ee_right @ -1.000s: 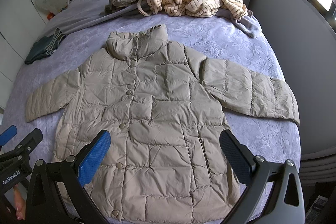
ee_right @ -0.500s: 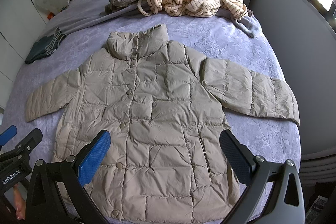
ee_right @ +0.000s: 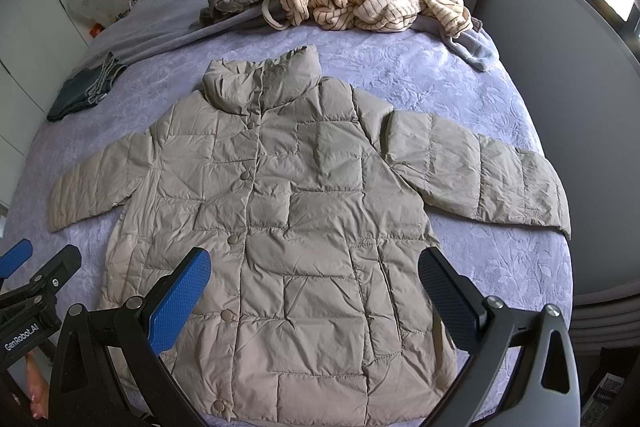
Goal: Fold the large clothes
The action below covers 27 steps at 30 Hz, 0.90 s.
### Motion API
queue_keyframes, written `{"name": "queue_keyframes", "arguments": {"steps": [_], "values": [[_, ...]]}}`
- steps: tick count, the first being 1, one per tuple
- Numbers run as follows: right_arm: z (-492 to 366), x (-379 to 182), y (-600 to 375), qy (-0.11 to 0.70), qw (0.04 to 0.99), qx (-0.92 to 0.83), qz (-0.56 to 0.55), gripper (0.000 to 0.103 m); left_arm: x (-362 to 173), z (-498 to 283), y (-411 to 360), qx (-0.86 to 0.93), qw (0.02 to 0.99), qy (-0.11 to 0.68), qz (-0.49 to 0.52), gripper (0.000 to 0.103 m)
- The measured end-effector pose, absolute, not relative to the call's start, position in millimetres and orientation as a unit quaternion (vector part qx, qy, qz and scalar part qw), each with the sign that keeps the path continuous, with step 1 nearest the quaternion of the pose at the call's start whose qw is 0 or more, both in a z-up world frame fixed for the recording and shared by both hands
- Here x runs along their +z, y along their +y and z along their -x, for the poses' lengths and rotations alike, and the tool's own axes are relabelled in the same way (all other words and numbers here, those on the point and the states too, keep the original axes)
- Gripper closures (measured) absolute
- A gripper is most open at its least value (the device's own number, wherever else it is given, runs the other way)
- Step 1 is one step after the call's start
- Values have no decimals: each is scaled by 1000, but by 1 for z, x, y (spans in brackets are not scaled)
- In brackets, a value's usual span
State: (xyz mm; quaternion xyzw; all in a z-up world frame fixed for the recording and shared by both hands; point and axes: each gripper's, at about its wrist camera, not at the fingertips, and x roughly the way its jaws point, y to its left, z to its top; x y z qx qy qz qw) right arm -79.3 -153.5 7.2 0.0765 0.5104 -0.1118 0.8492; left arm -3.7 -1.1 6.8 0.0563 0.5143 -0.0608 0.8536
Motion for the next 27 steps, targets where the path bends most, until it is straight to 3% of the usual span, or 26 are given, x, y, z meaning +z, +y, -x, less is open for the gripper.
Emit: {"name": "queue_keyframes", "arguments": {"steps": [27], "values": [[78,5,-152,511,849,-111,-77,0,6,4,-1,-60,853,515,-57,0]]}}
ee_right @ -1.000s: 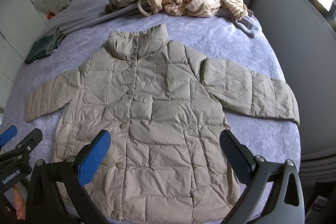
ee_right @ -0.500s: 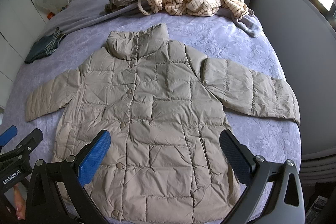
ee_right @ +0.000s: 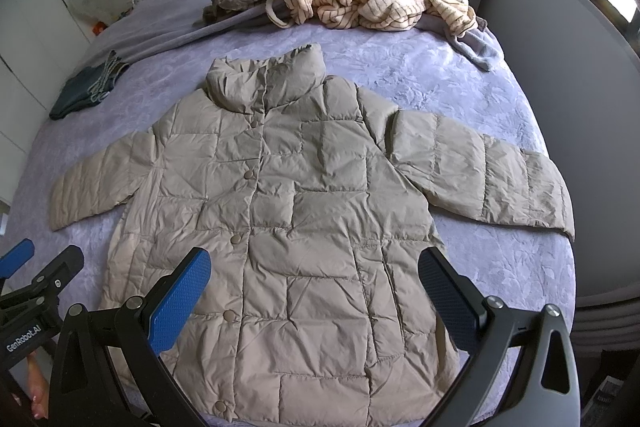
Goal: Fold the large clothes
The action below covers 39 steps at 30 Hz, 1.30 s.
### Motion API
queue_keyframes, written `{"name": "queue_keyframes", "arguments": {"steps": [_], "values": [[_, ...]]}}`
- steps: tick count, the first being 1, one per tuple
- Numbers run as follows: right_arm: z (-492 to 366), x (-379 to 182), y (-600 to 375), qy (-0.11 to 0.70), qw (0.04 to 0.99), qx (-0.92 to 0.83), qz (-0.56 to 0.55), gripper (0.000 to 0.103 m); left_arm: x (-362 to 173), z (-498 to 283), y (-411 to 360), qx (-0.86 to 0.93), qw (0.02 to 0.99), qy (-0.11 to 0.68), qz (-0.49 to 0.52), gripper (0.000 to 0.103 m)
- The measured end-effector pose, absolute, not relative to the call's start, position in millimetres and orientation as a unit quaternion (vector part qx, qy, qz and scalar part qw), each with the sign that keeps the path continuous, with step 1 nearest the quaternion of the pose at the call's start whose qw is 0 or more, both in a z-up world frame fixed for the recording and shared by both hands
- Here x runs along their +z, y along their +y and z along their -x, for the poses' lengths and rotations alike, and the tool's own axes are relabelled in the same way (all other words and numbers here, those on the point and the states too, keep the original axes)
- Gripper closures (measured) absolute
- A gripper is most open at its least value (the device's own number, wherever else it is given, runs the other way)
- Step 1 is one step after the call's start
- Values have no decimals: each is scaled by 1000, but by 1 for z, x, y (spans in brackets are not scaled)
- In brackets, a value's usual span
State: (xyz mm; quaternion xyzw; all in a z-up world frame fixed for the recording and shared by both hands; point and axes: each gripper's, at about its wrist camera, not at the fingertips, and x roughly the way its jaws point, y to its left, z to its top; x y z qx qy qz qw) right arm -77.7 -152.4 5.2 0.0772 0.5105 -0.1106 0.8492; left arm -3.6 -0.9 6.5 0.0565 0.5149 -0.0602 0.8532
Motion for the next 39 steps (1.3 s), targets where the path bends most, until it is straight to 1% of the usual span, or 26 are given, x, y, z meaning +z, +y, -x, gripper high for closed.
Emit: {"name": "queue_keyframes", "arguments": {"steps": [15,24,27,31,37,39], "values": [[76,3,-153,511,849,-111,-78,0,6,4,-1,-61,852,516,-57,0],[76,5,-147,518,843,-121,-81,0,4,4,14,-73,844,530,-40,0],[72,-5,-141,519,842,-122,-87,0,-7,-2,28,-77,837,541,-30,0],[64,-16,-129,523,837,-113,-113,0,-37,-26,54,-93,822,561,-9,0],[44,-42,-103,513,840,-103,-145,0,-80,-62,113,-92,812,575,37,0],[34,-54,-96,529,829,-96,-158,0,-100,-76,139,-86,810,578,59,0]]}}
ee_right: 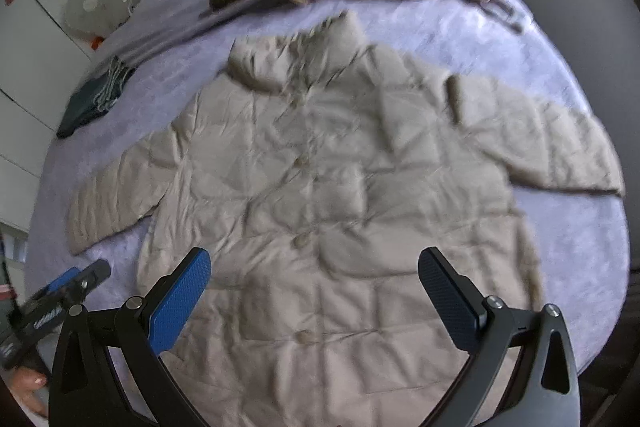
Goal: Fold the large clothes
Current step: 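Grasp the coat sleeve with the left tool and lift it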
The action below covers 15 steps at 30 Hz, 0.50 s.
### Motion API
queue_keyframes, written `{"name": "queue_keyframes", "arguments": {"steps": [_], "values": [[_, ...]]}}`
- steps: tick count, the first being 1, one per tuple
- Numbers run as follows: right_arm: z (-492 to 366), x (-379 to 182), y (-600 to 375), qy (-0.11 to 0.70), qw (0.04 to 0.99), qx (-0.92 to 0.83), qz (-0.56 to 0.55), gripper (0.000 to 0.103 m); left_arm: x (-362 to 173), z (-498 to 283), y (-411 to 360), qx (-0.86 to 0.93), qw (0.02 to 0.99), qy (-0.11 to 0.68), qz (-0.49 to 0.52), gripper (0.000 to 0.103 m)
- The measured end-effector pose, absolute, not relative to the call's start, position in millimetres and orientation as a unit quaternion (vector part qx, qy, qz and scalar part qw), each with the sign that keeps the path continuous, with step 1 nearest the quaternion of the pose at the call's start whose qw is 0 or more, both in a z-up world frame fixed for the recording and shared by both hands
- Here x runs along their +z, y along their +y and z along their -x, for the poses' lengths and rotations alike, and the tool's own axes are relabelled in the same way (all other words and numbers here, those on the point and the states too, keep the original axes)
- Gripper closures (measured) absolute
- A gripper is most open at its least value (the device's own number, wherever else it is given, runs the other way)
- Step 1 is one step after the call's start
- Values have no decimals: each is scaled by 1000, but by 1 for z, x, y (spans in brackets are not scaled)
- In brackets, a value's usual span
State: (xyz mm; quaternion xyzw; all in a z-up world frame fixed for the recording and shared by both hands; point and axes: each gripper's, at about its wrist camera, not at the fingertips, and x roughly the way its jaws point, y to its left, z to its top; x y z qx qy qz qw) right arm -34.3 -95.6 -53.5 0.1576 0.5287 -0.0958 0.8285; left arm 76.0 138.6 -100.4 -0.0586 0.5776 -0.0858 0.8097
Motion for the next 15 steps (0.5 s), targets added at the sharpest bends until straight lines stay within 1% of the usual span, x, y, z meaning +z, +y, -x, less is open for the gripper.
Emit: {"name": "queue_keyframes", "arguments": {"steps": [2,5,9,11,15], "values": [[20,-73,-81,563,806,-100,-153,0,-119,-90,162,-78,808,578,80,0],[6,-99,-59,579,797,-87,-151,0,-153,-111,204,-72,806,573,129,0],[-9,-132,-33,591,785,-56,-180,0,-205,-137,260,-66,778,578,236,0],[-17,-143,-19,589,786,-40,-182,0,-224,-148,281,-54,769,575,273,0],[-35,-161,2,584,791,-15,-183,0,-245,-169,315,-37,766,554,323,0]]}}
